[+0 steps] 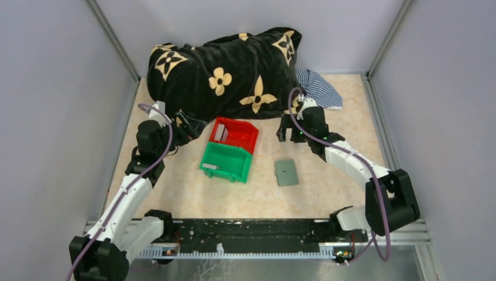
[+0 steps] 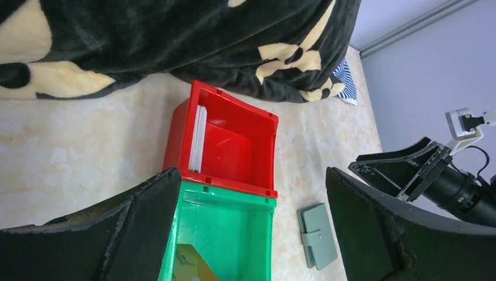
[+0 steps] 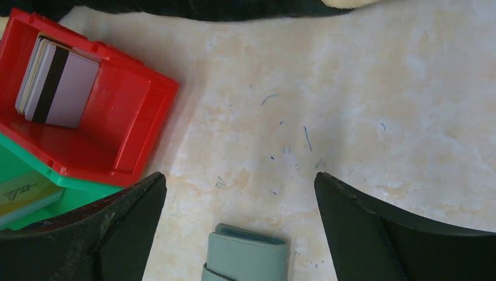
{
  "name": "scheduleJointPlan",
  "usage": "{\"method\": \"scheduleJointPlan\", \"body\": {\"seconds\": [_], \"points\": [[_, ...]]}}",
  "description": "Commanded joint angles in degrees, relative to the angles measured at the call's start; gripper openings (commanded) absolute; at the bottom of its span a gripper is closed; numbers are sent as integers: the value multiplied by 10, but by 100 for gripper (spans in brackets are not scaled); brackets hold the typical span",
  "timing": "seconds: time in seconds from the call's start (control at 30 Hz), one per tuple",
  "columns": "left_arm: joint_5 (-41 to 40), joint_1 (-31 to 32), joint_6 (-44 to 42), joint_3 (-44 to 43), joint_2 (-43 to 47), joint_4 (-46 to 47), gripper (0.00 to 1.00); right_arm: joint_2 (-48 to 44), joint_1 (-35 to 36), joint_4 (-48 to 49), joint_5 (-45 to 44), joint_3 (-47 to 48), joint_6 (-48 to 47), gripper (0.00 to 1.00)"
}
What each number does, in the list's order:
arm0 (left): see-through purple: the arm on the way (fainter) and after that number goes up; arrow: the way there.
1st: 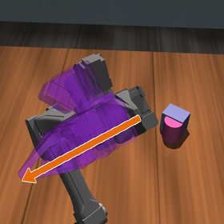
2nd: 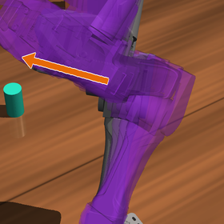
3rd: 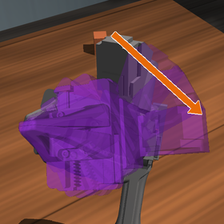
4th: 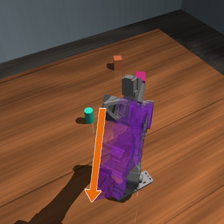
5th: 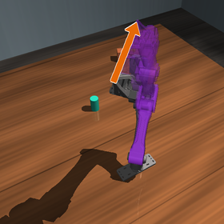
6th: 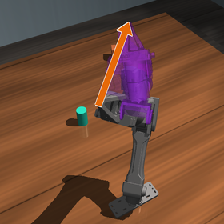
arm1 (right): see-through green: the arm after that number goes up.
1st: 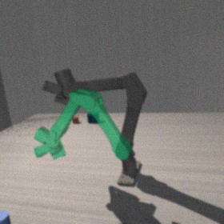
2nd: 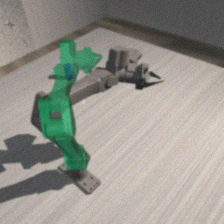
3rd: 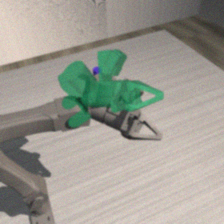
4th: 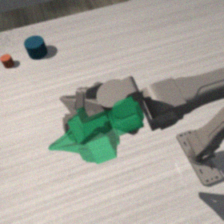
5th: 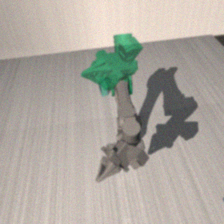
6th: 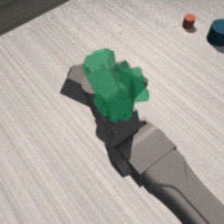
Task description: Take the credit cards out of the card holder
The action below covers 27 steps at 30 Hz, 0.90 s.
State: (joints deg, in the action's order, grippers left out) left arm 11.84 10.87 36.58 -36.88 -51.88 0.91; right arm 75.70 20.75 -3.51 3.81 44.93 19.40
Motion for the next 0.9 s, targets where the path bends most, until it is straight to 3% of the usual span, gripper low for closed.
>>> {"method": "scheduleJointPlan", "body": {"seconds": [0.0, 0.13, 0.27, 0.4, 0.47, 0.53, 0.7, 0.87], "points": [[-22, 0, -8, -11, 6, 7, 99, 30, 50, -31, -51, 75, -69, 99], [-55, 0, -11, -12, -5, -13, 99, 55, 80, -21, -79, 100, -71, 98], [-117, 0, 1, -16, -19, -58, 99, 94, 100, -26, -101, 151, -80, 82], [-109, 1, 41, -9, -29, -84, 99, 152, 101, -47, -107, 234, -84, 58], [-107, 6, 52, 5, -17, -82, 99, 179, 102, -44, -89, 266, -93, 53], [-138, 23, 53, 23, 5, -79, 99, 214, 104, -37, -70, 295, -107, 56], [-176, 46, 83, 58, 52, -87, 99, 285, 123, -37, -46, 361, -214, 78], [-165, 47, 87, 72, 51, -92, 99, 348, 133, -69, -28, 428, -321, 82]]}}
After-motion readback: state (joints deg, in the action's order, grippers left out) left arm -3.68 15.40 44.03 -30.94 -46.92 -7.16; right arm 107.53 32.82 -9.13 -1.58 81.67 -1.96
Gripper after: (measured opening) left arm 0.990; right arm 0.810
